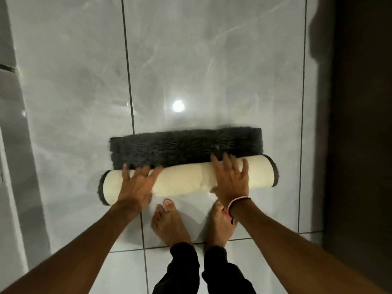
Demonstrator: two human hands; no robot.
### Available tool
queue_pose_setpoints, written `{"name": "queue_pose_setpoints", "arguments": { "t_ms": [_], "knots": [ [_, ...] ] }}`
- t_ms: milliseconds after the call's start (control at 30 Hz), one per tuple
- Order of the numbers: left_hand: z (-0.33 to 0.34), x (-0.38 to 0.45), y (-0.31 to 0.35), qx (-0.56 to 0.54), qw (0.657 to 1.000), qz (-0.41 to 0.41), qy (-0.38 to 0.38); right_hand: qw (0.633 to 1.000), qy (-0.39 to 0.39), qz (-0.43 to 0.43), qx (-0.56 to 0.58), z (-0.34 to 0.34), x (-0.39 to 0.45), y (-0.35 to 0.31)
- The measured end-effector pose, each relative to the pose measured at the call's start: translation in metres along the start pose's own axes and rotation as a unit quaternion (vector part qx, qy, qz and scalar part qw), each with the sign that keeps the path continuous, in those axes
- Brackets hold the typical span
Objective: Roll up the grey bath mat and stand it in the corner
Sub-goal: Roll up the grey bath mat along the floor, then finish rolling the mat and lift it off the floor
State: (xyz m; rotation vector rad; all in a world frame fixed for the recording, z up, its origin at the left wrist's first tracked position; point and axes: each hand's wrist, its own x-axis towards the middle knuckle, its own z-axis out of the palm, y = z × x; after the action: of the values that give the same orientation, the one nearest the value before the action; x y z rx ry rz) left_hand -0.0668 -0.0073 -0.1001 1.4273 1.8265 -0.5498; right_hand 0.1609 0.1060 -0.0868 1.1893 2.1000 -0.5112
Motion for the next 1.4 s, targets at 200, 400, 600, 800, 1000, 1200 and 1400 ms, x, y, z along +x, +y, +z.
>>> {"name": "queue_pose_setpoints", "arguments": {
  "t_ms": [200,400,600,800,1000,1200,1400],
  "knots": [
    [-0.011,0.008,0.006,0.01,0.983,0.031,0.183,0.883,0.286,0.165,0.333,0.011,-0.033,0.005],
    [-0.036,0.08,-0.002,0.069,0.981,0.008,0.179,0.36,-0.014,0.305,0.882,0.006,0.041,0.02],
    [-0.063,0.074,-0.02,0.017,0.987,0.009,0.157,0.347,0.033,0.315,0.883,-0.066,0.108,-0.003],
    [-0.166,0.026,-0.05,-0.076,0.978,-0.079,0.179,0.471,0.127,0.209,0.847,-0.24,0.102,-0.052],
    [-0.374,0.023,-0.114,-0.235,0.93,-0.071,0.275,0.509,0.18,0.02,0.842,-0.464,0.119,-0.133],
    [-0.608,0.068,-0.179,-0.363,0.858,-0.027,0.363,0.593,0.19,-0.132,0.771,-0.68,0.187,-0.193],
    [-0.728,0.172,-0.246,-0.399,0.795,-0.091,0.448,0.653,0.171,-0.2,0.71,-0.818,0.325,-0.23]
  ]
}}
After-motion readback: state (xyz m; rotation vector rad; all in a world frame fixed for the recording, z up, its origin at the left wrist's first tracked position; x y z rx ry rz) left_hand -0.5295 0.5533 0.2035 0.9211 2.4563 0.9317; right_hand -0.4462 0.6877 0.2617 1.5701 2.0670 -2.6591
